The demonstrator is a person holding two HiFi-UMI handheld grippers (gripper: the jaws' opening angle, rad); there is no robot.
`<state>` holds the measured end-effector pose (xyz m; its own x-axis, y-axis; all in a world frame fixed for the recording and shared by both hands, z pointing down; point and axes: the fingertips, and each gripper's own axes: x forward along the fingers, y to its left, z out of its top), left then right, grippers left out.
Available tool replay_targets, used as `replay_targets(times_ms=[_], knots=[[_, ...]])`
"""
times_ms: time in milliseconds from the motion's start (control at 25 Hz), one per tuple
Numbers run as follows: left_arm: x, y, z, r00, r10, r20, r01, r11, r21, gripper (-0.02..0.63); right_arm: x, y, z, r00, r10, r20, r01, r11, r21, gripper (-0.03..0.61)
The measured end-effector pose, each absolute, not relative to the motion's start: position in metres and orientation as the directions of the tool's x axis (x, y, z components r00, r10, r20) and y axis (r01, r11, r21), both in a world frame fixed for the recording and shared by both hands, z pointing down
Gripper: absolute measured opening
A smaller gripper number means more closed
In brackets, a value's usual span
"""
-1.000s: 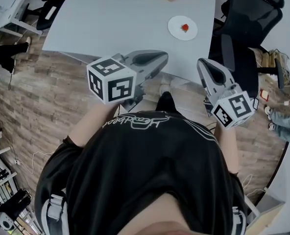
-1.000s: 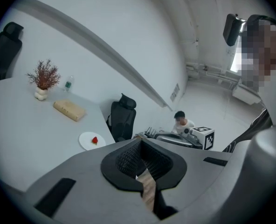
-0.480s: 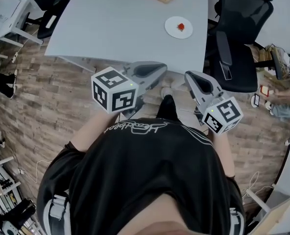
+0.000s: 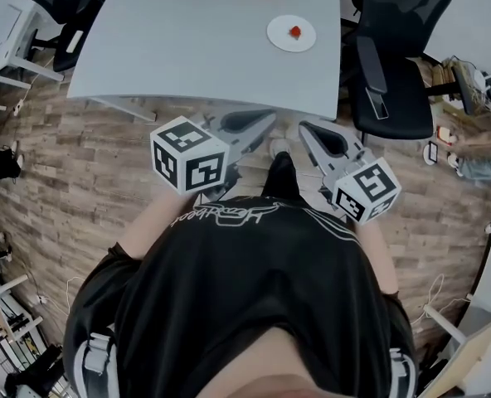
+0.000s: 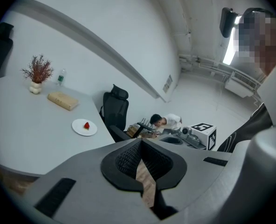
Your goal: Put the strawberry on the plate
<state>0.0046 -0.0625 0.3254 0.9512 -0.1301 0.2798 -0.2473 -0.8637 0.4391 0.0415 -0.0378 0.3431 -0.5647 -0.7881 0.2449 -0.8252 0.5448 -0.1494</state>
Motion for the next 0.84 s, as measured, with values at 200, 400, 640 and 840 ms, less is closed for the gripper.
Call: replay_targets(times_ms=[200, 400, 640, 840], knots=[[0.0038, -0.059, 0.3289, 0.951, -0.131, 0.281, -0.25, -0.86, 0.444, 0.006, 0.0387, -0.0345, 0.3474, -0.572, -0.781, 0.252, -0.82, 0.551, -0.153, 0.009], [0.0004, -0.0585, 0.3318, 0.949, -0.14, 0.283, -0.26, -0.857, 0.446, 0.006, 0.0357, -0.0343, 0.35, -0.58, -0.773, 0.258, -0.814, 0.562, -0.149, 0.009], [-0.003, -0.0585, 0.329, 0.948, -0.148, 0.282, -0.266, -0.854, 0.446, 0.005, 0.0333, -0.0346, 0.347, -0.585, -0.766, 0.265, -0.809, 0.573, -0.128, 0.009], [-0.0029, -0.0584, 0.3313, 0.947, -0.15, 0.284, -0.269, -0.853, 0.447, 0.006, 0.0376, -0.0351, 0.3471, -0.582, -0.77, 0.263, -0.812, 0.569, -0.13, 0.009]])
